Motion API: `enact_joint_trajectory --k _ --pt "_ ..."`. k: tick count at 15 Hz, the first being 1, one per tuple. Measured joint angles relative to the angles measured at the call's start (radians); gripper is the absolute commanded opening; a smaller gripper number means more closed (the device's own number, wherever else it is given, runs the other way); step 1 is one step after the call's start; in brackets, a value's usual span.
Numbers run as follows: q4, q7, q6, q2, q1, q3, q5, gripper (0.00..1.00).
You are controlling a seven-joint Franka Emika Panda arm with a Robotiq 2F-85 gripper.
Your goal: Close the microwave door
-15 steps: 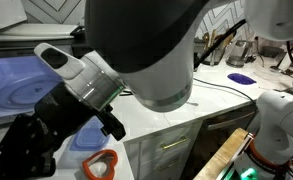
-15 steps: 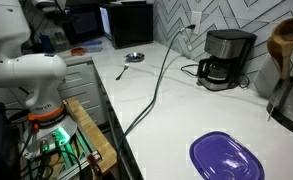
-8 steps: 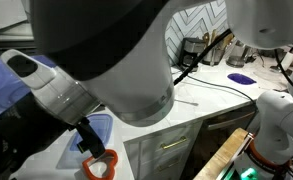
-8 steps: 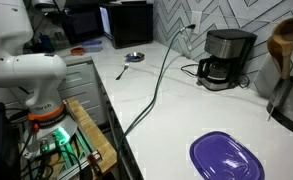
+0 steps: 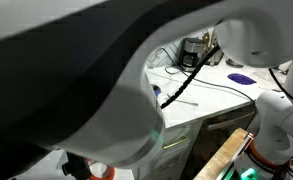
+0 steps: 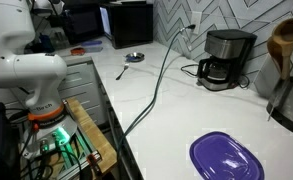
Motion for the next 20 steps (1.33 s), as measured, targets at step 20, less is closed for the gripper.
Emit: enact_joint_trajectory --k 20 --pt "0.043 0.376 0.46 0.098 0.082 -0.001 -0.211 0.0"
